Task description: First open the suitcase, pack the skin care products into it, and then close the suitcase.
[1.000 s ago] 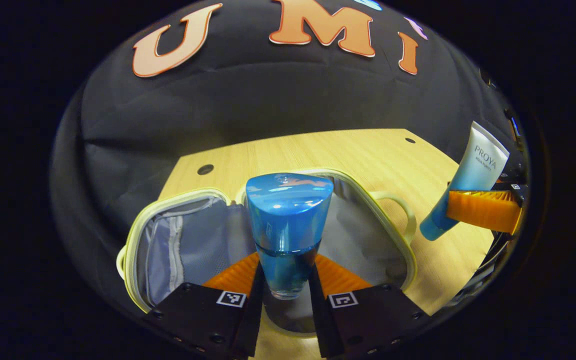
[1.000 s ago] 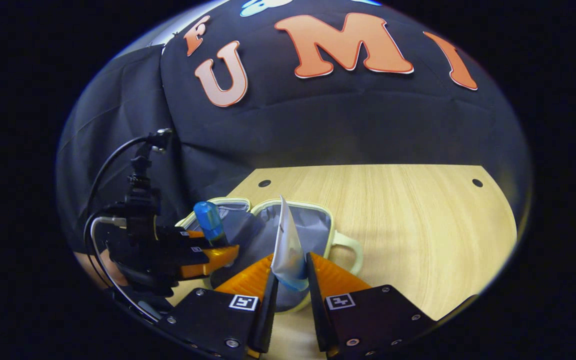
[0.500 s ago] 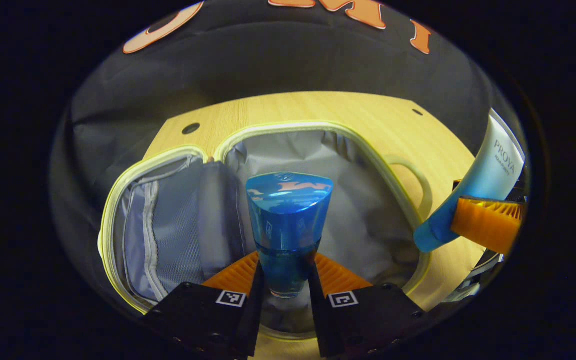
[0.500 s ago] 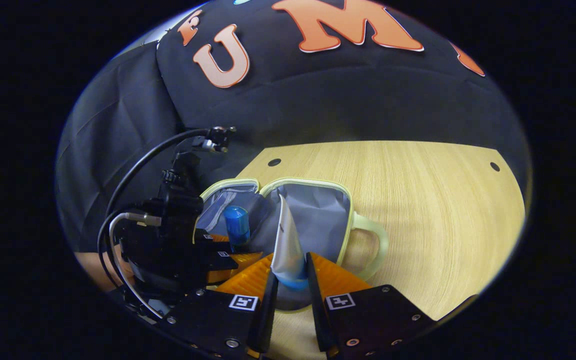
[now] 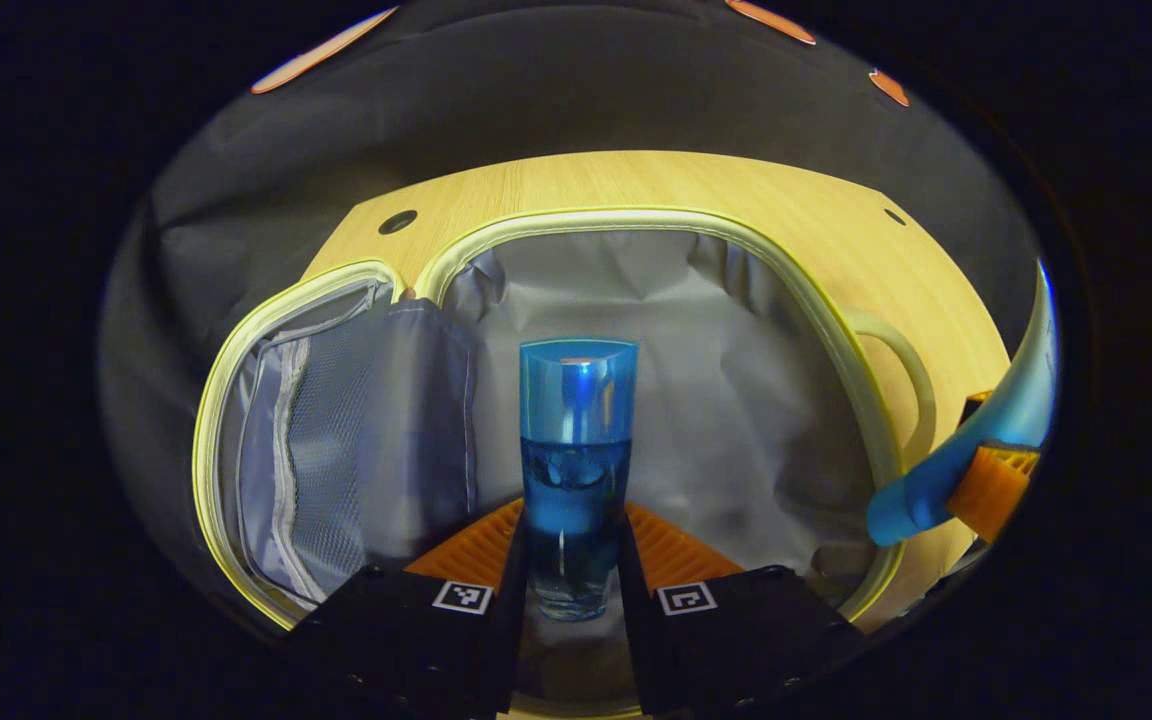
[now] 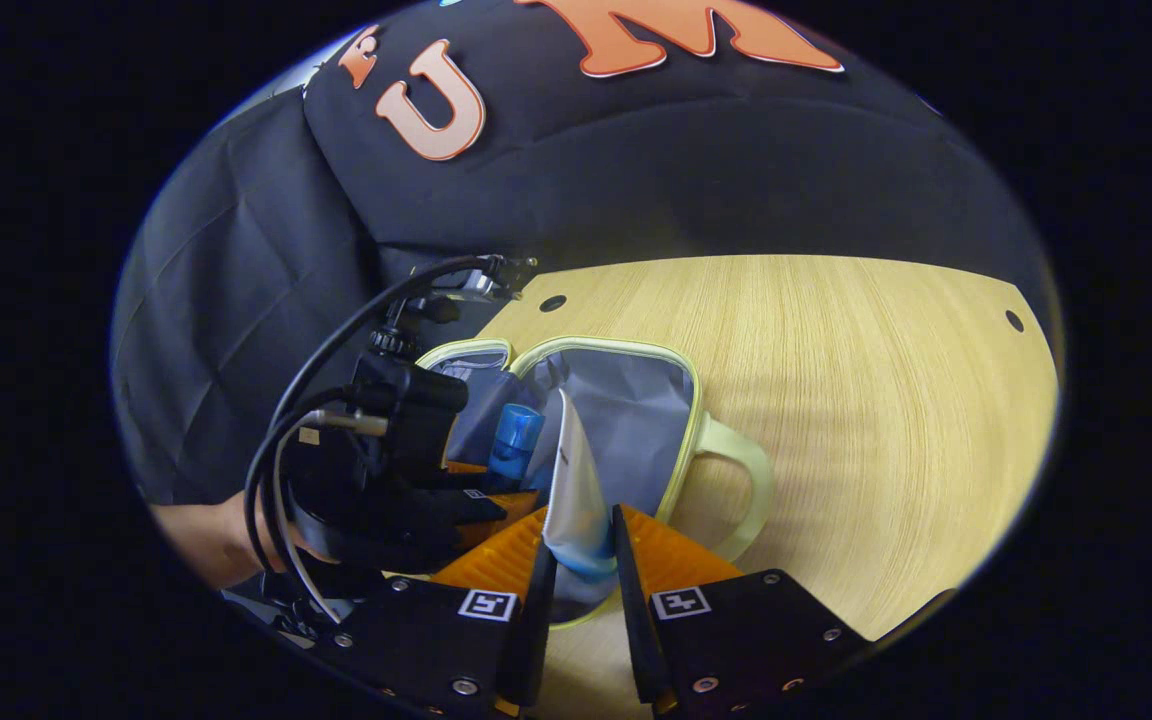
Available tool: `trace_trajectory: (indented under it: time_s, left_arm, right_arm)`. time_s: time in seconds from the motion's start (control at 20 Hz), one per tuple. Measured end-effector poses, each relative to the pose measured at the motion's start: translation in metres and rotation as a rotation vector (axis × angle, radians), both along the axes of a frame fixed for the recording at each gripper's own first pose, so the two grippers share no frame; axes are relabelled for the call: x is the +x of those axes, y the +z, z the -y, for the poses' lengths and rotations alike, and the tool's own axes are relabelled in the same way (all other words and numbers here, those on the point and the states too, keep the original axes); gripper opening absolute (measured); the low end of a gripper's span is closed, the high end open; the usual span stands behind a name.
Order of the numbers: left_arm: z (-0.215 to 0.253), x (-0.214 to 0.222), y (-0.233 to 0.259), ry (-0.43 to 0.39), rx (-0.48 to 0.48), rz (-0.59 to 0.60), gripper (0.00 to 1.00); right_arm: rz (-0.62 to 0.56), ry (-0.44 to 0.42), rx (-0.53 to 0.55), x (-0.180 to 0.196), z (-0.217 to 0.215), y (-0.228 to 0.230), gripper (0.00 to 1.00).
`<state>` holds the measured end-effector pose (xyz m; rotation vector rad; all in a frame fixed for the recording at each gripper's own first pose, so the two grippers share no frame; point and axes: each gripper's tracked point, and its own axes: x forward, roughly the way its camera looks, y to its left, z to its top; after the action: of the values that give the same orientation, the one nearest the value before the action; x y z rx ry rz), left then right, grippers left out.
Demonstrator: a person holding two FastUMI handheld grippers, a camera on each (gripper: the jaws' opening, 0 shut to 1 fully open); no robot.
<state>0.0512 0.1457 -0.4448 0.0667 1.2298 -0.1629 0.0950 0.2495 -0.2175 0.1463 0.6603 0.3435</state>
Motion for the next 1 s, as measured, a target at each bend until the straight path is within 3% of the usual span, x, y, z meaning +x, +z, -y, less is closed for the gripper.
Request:
trace_trajectory:
  time_s: [0.2,0.5,0.6,0.65,0.85,1.0]
  left_arm:
    - [-0.005,0.004,-0.004,0.03,0.023,0.005,0.47]
    - [-0.026,0.049,0.04,-0.014,0.121,0.223,0.47]
    - [-0.036,0.056,0.057,0.011,0.133,0.295,0.6]
    - [-0.044,0.058,0.066,0.033,0.144,0.326,0.58]
    - [-0.086,0.057,0.094,0.128,0.157,0.408,0.77]
    - [-0.133,0.046,0.106,0.22,0.183,0.438,0.82]
  right_arm:
    - [-0.023,0.003,0.018,0.004,0.001,-0.007,0.35]
    - [-0.082,0.019,0.053,0.014,-0.012,-0.017,0.35]
    - [-0.109,0.028,0.05,0.016,-0.018,-0.025,0.35]
    - [-0.12,0.027,0.051,0.016,-0.02,-0.028,0.35]
    - [-0.202,0.013,0.065,0.017,-0.024,-0.044,0.35]
    - [-0.242,-0.017,0.081,0.022,-0.031,-0.049,0.35]
